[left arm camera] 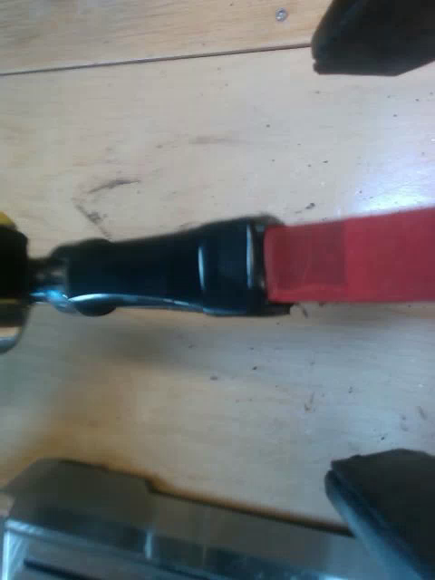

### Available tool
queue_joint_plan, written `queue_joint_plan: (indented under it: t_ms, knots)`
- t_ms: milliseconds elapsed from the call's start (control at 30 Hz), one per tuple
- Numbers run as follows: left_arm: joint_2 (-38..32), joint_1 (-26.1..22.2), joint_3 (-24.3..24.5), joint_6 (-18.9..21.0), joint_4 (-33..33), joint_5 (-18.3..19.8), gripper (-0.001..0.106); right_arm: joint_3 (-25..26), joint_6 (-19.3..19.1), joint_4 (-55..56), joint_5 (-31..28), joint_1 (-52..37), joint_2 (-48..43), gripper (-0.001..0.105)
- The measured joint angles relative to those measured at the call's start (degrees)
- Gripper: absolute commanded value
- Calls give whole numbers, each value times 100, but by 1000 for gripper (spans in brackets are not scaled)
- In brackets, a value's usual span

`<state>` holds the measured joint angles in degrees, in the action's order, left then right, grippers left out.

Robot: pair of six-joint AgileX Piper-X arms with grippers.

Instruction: Put the handle in the coffee machine

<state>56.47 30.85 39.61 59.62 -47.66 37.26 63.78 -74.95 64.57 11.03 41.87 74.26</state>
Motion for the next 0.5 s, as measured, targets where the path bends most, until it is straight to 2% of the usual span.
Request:
queue_joint_plan:
  t_ms: [300, 500]
  knots:
    - [680, 41, 0, -259, 193, 78, 85, 0, -5, -115, 157, 0, 0, 0]
    - [878, 443, 0, -305, 299, 71, 85, 0, 36, -193, 156, 0, 0, 0]
